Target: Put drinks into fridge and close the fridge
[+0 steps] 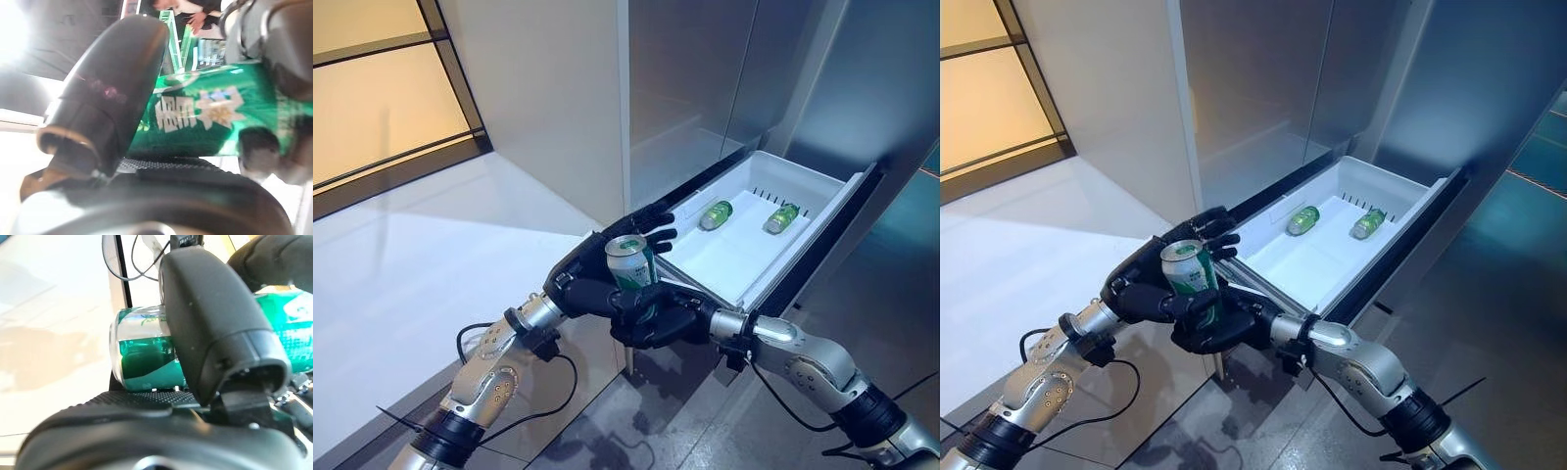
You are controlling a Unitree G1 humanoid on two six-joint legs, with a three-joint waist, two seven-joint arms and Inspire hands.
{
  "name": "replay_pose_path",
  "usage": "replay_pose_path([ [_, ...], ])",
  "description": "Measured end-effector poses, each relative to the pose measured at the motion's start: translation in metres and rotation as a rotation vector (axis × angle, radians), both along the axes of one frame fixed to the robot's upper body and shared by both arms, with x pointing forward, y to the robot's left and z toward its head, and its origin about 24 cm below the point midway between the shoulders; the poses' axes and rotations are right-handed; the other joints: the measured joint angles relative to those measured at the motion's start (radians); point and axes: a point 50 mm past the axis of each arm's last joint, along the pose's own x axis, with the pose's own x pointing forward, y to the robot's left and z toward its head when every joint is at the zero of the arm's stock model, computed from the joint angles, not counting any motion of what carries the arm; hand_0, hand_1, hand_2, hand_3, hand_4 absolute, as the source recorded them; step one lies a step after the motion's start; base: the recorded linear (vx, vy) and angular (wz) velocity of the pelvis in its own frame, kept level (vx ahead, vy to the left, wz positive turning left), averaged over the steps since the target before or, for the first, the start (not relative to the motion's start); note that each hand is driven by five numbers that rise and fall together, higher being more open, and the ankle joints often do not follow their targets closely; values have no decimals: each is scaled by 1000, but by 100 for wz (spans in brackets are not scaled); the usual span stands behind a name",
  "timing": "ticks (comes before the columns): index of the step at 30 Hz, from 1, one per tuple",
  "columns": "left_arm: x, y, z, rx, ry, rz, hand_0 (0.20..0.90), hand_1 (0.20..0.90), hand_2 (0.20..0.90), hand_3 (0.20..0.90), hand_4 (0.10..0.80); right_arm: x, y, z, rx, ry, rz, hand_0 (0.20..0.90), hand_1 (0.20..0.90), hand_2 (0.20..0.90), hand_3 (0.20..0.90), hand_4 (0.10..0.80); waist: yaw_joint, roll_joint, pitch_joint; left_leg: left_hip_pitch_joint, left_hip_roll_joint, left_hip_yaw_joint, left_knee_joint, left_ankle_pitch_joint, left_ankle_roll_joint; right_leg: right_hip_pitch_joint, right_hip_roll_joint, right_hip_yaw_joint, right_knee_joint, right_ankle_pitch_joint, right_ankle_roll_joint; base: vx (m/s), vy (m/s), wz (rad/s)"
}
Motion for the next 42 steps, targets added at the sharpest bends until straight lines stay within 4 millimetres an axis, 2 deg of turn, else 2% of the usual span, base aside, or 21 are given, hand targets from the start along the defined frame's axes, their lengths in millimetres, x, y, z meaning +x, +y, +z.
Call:
replay_pose_path([
  [12,9,6,13,-129,-31,173,900,900,900,900,800,33,-9,15,-113,-140,-187,300,300,300,200,100,7,-12,6,-6,-4,-24,0,3,1,3,-4,-23,0,-3,3,10,2,5],
  [14,11,11,16,-173,-24,195,900,900,900,900,800,51,-25,15,-193,-167,-330,300,300,300,200,100,23,-11,7,-7,-7,-27,0,5,2,3,-6,-26,0,-3,4,31,8,5],
  [17,11,-6,23,-228,-55,124,900,900,900,900,800,75,-69,5,-284,-109,-622,300,300,300,200,100,53,-12,8,-16,-13,-46,0,11,7,3,-12,-45,0,-5,7,28,8,19],
  [20,8,-16,26,-231,-66,63,900,900,900,900,800,83,-118,-2,-351,-47,-888,300,300,300,200,100,77,-6,12,-26,-20,-58,0,14,10,-3,-16,-56,0,-7,12,41,6,15],
  [23,9,-21,19,-189,-6,37,900,900,900,900,800,82,-148,-3,-447,-44,-989,300,300,300,200,100,85,-3,15,-33,-23,-67,0,14,12,-6,-16,-65,0,-9,14,56,7,7],
  [28,12,-26,-6,-109,163,-2,900,900,900,900,800,87,-170,2,-503,-32,-1076,300,300,300,200,100,85,23,33,-32,-23,-81,0,15,13,0,-16,-77,0,-10,15,82,4,6],
  [31,4,-34,-35,-45,326,-92,900,900,900,900,800,93,-180,11,-529,-44,-1117,300,300,300,200,100,90,37,46,-30,-24,-88,0,18,13,5,-16,-83,0,-10,15,105,2,7],
  [33,-6,-39,-51,-9,417,-154,900,900,900,900,800,96,-186,16,-540,-49,-1140,300,300,300,200,100,93,40,53,-28,-24,-92,0,19,13,8,-17,-88,0,-10,15,118,0,8],
  [37,-45,-50,-100,103,672,-310,900,900,900,900,800,98,-206,29,-595,-67,-1209,300,300,300,200,100,102,43,64,-31,-28,-111,0,23,14,14,-20,-109,-1,-13,18,110,-2,15],
  [38,-49,-50,-105,113,700,-324,900,900,900,900,800,98,-209,29,-600,-68,-1216,300,300,300,200,100,106,43,64,-31,-28,-112,0,23,14,14,-20,-110,-1,-13,18,48,-5,5],
  [39,-60,-49,-120,167,763,-341,900,900,900,900,800,96,-217,30,-618,-71,-1233,300,300,300,200,100,116,45,68,-32,-30,-117,0,25,14,14,-20,-114,-1,-14,19,8,-5,10],
  [42,-73,-40,-143,268,846,-338,900,900,900,900,800,97,-227,34,-637,-68,-1266,300,300,300,200,100,116,55,89,-41,-35,-138,0,35,14,12,-23,-136,-1,-15,20,-51,-8,21],
])
